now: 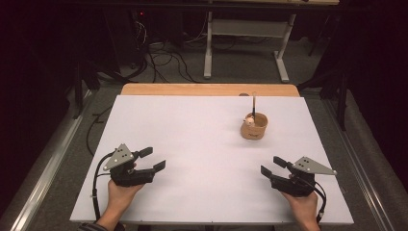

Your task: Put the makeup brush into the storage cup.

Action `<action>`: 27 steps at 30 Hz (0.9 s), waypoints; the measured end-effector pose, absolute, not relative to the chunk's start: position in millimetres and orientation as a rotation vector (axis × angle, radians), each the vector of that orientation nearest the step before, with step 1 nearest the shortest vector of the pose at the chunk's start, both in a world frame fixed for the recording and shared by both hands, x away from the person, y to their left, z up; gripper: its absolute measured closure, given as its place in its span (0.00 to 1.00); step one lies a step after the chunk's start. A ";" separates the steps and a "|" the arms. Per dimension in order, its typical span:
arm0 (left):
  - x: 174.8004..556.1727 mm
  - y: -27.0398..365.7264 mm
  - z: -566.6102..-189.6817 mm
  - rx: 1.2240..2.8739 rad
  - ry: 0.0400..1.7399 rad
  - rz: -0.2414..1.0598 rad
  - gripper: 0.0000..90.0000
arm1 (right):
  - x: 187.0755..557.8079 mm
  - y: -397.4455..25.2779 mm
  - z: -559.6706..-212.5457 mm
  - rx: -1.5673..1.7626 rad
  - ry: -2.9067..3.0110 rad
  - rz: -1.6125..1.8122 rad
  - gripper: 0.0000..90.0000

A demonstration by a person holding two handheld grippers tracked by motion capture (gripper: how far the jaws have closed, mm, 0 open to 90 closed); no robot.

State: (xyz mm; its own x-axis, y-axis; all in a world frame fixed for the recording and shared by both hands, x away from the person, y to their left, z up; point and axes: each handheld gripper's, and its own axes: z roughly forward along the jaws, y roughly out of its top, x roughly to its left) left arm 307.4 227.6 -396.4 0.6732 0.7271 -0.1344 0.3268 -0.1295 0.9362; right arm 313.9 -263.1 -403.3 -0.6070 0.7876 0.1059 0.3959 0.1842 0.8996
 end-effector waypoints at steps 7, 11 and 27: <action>307.8 228.6 -396.4 1.720 0.859 0.428 0.32 | 315.2 -268.4 -406.2 1.127 2.070 1.409 0.41; 308.2 228.8 -396.6 1.721 0.858 0.428 0.32 | 315.3 -270.9 -407.1 1.141 2.058 1.412 0.40; 308.2 229.5 -396.4 1.719 0.858 0.426 0.32 | 315.5 -272.0 -408.9 1.143 2.045 1.411 0.38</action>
State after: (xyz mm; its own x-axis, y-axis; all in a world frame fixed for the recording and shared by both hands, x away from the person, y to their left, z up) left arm 308.2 229.5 -396.4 0.6714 0.7277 -0.1403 0.3288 -0.1229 0.9364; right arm 315.5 -272.0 -408.9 -0.5834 0.8036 0.1178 0.3950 0.1541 0.9056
